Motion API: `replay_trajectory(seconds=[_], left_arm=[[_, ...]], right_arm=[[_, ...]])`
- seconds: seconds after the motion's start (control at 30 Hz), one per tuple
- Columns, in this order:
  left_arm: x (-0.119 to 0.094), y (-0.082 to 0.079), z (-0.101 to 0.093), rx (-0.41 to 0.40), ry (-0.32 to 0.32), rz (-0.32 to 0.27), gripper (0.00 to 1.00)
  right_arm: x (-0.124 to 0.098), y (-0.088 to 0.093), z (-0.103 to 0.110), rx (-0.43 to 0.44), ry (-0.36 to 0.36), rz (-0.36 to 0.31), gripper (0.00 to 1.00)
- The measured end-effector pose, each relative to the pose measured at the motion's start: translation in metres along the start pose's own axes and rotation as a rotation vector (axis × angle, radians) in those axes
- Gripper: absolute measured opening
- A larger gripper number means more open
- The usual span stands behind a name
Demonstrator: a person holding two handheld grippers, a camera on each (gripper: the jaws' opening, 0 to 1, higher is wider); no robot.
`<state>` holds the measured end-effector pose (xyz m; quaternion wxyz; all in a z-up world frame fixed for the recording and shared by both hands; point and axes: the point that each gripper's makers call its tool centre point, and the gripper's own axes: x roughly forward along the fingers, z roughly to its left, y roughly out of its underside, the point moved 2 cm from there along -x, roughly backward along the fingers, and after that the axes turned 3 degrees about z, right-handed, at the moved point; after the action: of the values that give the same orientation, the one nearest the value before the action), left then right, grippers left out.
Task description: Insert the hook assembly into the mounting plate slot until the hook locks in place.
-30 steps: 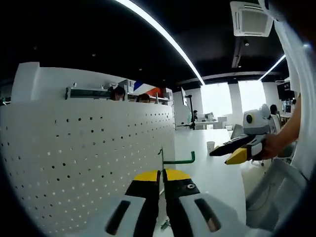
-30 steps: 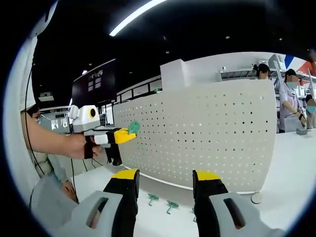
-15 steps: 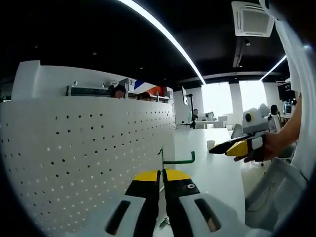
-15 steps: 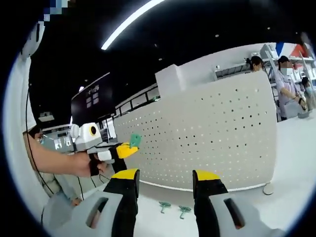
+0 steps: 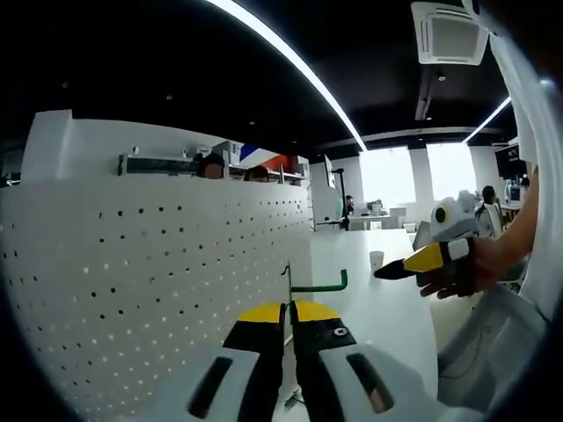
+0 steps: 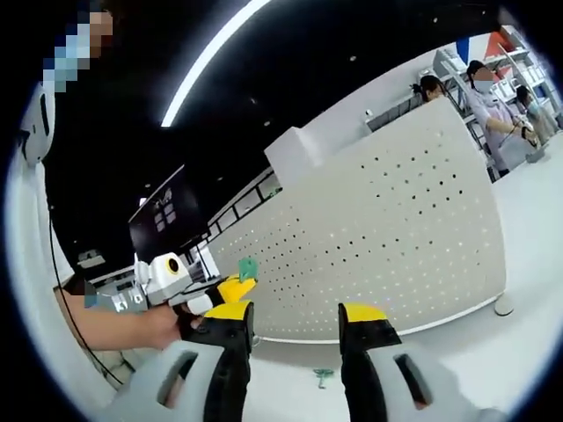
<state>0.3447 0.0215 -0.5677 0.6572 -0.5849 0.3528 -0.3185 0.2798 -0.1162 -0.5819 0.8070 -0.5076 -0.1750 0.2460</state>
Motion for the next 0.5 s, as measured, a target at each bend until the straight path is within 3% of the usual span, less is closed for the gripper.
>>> replay_trajectory(seconds=[0.5], left_arm=[[-0.001, -0.006, -0.004, 0.004, -0.020, -0.011, 0.02]], right_arm=[[0.017, -0.006, 0.015, 0.034, -0.033, -0.048, 0.29]])
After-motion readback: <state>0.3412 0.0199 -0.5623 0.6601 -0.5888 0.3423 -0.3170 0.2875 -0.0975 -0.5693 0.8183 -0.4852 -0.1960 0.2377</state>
